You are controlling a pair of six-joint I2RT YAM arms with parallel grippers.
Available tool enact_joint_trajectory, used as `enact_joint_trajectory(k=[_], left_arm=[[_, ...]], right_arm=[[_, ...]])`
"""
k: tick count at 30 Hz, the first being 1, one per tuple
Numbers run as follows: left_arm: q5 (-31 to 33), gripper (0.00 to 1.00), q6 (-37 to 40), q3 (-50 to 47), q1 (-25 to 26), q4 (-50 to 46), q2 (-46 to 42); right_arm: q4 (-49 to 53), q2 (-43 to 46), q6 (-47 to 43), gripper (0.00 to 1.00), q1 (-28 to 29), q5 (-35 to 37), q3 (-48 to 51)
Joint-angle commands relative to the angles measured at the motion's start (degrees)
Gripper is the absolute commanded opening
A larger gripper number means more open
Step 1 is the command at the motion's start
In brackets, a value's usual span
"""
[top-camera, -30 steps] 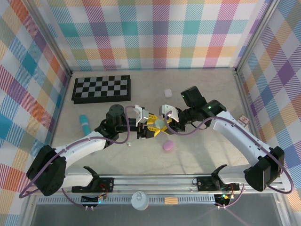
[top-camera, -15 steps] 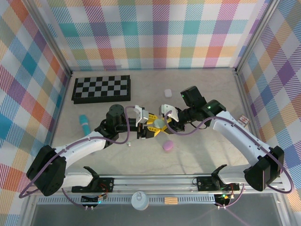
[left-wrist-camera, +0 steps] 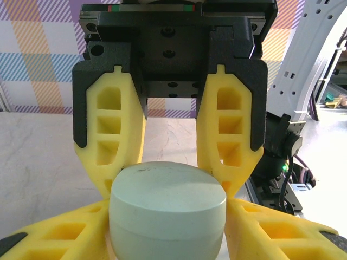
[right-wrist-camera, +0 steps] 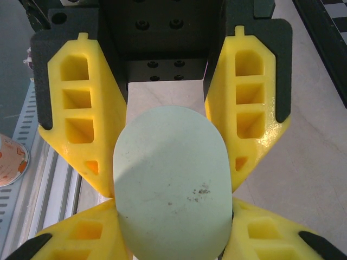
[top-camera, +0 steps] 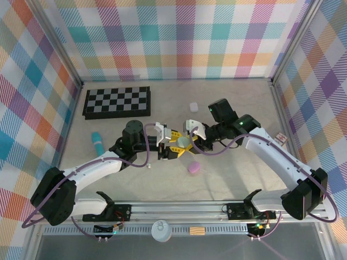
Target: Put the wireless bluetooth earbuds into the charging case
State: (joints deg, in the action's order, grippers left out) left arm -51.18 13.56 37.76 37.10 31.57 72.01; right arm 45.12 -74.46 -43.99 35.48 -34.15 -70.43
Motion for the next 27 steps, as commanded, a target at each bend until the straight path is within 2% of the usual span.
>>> enact_joint_trajectory(k=[1,7,19,27], left_arm=[[-2.1,0.51,2.0,-0.2,0.9,-0.9,-0.9],[-2.5,0.46,3.2,-0.2,0.9,-2.5,-1.5],[-2.8,0.45,4.6,-0.1,1.1,-3.9,-1.9],[-2.7,0.38,4.6,0.1,1.2,-4.0,-1.8]], right_arm=[[-0.6,-0.5,-0.6,0.26,0.0,-3.0,-2.0],[0.1,-0.6,-0.8,0.26,-0.1,-4.1,-2.6],[3.0,-1.5,-1.6,0.25,-0.2,-4.9,-4.5],[3.8,-1.9,-1.9,0.25,-0.2,-5.1,-5.0]])
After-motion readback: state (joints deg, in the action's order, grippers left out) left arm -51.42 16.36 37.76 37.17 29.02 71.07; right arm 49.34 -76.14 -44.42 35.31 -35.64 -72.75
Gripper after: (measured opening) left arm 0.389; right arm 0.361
